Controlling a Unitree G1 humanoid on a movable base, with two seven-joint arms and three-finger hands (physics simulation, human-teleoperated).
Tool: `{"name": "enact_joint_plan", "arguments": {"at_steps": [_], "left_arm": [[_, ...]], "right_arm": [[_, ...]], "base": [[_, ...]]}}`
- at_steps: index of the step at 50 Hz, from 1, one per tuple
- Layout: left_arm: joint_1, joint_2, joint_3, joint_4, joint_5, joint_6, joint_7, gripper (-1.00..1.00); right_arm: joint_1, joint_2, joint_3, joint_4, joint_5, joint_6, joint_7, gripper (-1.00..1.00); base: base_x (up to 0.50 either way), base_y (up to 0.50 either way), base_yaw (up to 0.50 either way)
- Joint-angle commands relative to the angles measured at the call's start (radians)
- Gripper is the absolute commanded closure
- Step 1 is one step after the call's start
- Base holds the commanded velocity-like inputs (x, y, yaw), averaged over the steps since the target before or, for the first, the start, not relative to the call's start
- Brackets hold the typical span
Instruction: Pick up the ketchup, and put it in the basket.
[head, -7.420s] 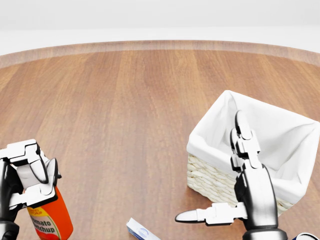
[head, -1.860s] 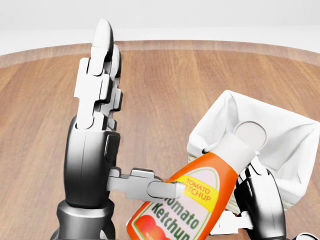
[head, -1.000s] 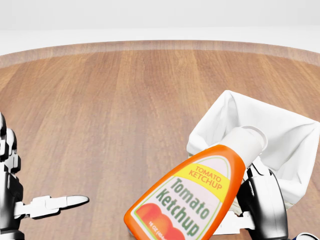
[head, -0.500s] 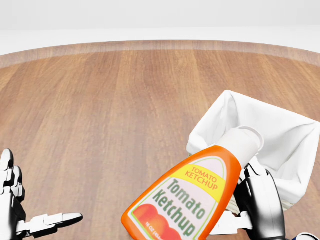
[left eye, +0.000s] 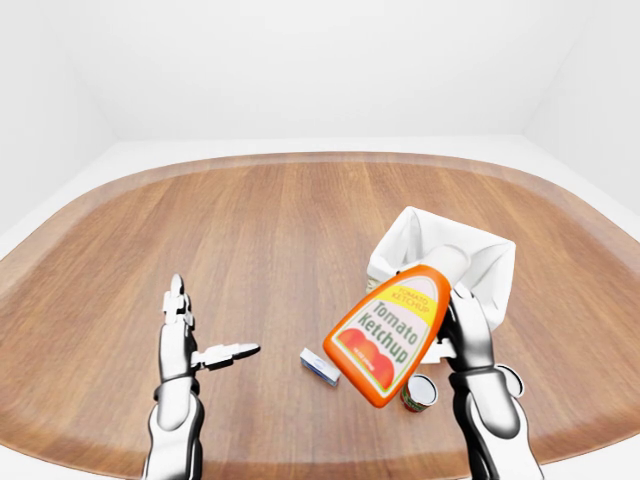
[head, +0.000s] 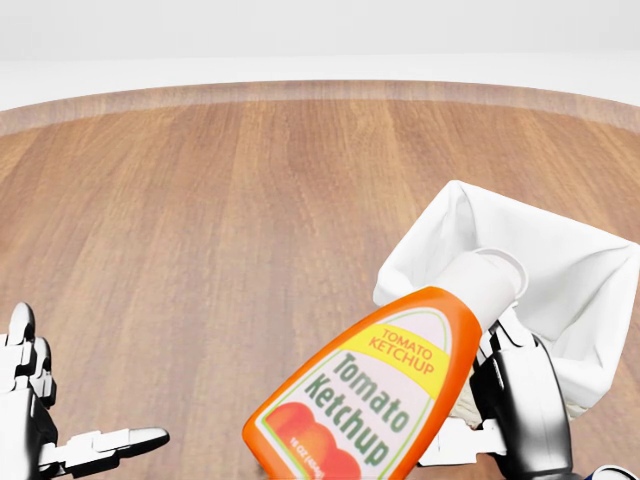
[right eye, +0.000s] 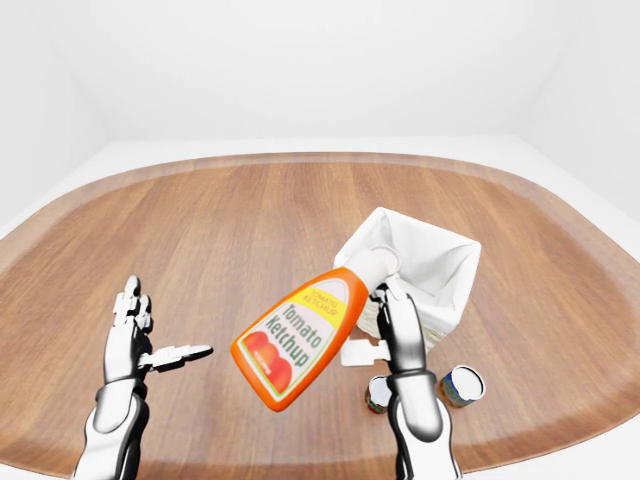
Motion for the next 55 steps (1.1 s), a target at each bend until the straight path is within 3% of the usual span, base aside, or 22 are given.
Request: {"name": "enact_joint_plan", "arguments": {"at_steps": [1,31,47,55], "left_arm": [[-0.005,0.004,-0.001,0.014,0.000,0.000,0.003,-1.00],[-0.022,0.014,0.001,0.053,-0.009,0.000,0.003,-1.00],[-0.022,0.015,-0.002,0.059,-0.010,0.000,0.002,-1.00],[-0.020,0.014,-0.001,0.059,-0.012,0.000,0.000,-1.00]], "right_arm": [[-0.032,0.002,-0.040,-0.040,-0.012,0.046,-0.018,1.00],[-0.307,-0.064,-0.176,-0.057,-0.172,0.046,0.102,1.00],[-0.454,-0.153,-0.248,-0.036,-0.263,0.046,0.188,1.00],[-0.562,-0.238,-0.292,0.037,-0.320,0.046,0.233,1.00]], "base": [[0.00,0.00,0.00],[0.00,0.00,0.00],[0.00,0.00,0.00],[0.00,0.00,0.00]]}}
